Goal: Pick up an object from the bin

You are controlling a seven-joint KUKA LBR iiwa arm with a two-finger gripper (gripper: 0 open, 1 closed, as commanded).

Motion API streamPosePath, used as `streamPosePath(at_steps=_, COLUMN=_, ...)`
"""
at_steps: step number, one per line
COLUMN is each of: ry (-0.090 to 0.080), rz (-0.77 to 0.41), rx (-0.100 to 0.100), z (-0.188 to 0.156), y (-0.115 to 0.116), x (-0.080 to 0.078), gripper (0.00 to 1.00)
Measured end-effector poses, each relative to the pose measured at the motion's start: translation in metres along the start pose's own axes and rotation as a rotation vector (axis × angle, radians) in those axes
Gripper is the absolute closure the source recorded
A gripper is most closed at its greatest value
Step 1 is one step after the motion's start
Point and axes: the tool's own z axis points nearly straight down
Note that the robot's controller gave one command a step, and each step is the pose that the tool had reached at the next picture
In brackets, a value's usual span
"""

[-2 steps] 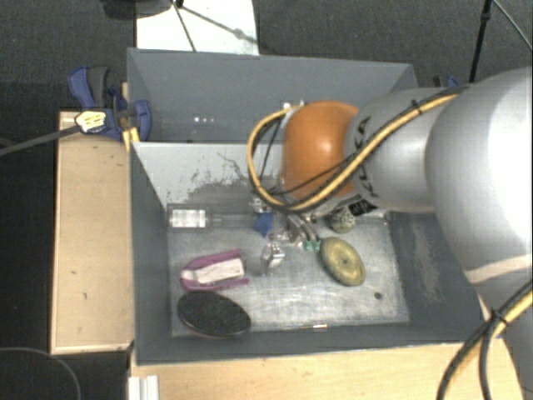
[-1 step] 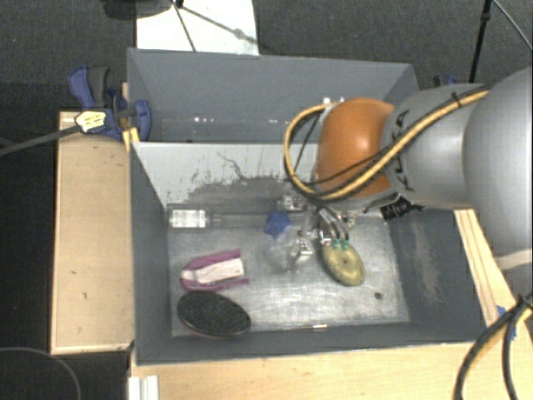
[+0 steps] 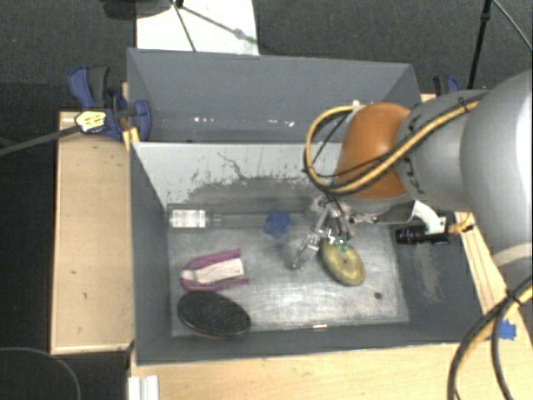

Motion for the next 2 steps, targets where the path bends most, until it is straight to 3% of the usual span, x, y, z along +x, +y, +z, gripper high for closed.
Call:
streamPosePath(at_steps=1, ry=-0.004, rz=0.107, rx=0.003, z=0.001, y=0.036, x=0.028, gripper=0.0)
streamPosePath(at_steps=2, ry=-0.01, rz=0.171, rx=0.001, z=-0.012, y=0.044, x=0.018, gripper=0.0)
